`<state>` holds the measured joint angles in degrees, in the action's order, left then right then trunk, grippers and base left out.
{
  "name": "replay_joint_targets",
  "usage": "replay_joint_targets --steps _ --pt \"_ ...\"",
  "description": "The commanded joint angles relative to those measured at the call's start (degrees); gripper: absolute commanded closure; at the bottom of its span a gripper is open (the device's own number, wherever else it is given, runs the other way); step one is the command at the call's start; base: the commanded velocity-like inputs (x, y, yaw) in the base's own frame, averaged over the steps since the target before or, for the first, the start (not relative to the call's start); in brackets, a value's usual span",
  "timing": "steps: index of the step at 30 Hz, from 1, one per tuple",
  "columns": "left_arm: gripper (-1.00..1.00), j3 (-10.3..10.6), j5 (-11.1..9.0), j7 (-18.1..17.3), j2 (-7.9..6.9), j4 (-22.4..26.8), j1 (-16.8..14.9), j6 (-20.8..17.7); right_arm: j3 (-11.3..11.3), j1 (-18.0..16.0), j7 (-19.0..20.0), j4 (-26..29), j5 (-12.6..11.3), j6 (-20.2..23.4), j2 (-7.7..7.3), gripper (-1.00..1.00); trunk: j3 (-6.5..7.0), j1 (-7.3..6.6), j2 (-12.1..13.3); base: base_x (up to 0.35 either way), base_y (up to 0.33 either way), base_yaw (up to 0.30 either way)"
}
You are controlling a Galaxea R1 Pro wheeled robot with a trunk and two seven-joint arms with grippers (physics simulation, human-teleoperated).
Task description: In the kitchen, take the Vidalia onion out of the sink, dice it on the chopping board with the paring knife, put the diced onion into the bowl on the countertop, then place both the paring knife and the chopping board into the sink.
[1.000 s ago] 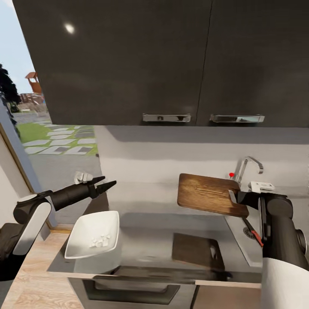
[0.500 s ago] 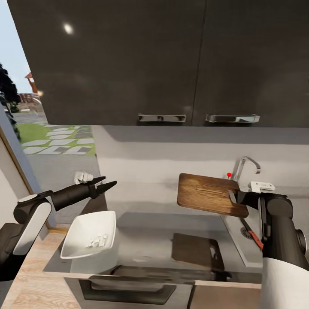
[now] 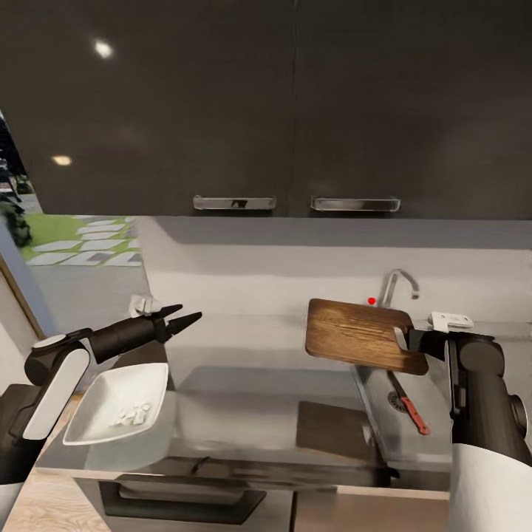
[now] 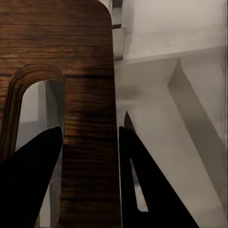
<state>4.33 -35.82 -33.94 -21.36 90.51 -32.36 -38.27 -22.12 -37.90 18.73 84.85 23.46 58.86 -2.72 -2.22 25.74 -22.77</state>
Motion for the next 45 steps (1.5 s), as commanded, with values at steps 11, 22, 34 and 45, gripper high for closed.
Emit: replay_joint_targets --steps 11,22,34,45 --pt "-1.0 0.15 -0.4 0.1 -0.09 0.02 -0.07 -0.38 -0.03 -0.07 0.6 0.05 0.36 0.2 0.0 1.0 -0.14 0.04 -0.15 0.0 -0.134 0.0" --pt "-1.0 0.15 -0.41 0.1 -0.07 0.02 -0.07 -0.39 -0.03 -0.07 0.6 0.05 0.36 0.2 0.0 1.0 -0.14 0.04 -0.15 0.0 -0.003 -0.035" --pt "-1.0 0.15 -0.4 0.1 -0.03 0.02 -0.07 -0.32 -0.03 -0.07 0.6 0.04 0.34 0.2 0.03 1.0 -0.14 0.04 -0.15 0.0 -0.132 -0.236" --pt "-1.0 0.15 -0.4 0.1 -0.04 0.02 -0.07 -0.32 1.47 -0.07 -1.92 -1.55 0.27 0.18 0.6 1.0 -0.14 0.04 -0.15 0.0 -0.02 -0.007"
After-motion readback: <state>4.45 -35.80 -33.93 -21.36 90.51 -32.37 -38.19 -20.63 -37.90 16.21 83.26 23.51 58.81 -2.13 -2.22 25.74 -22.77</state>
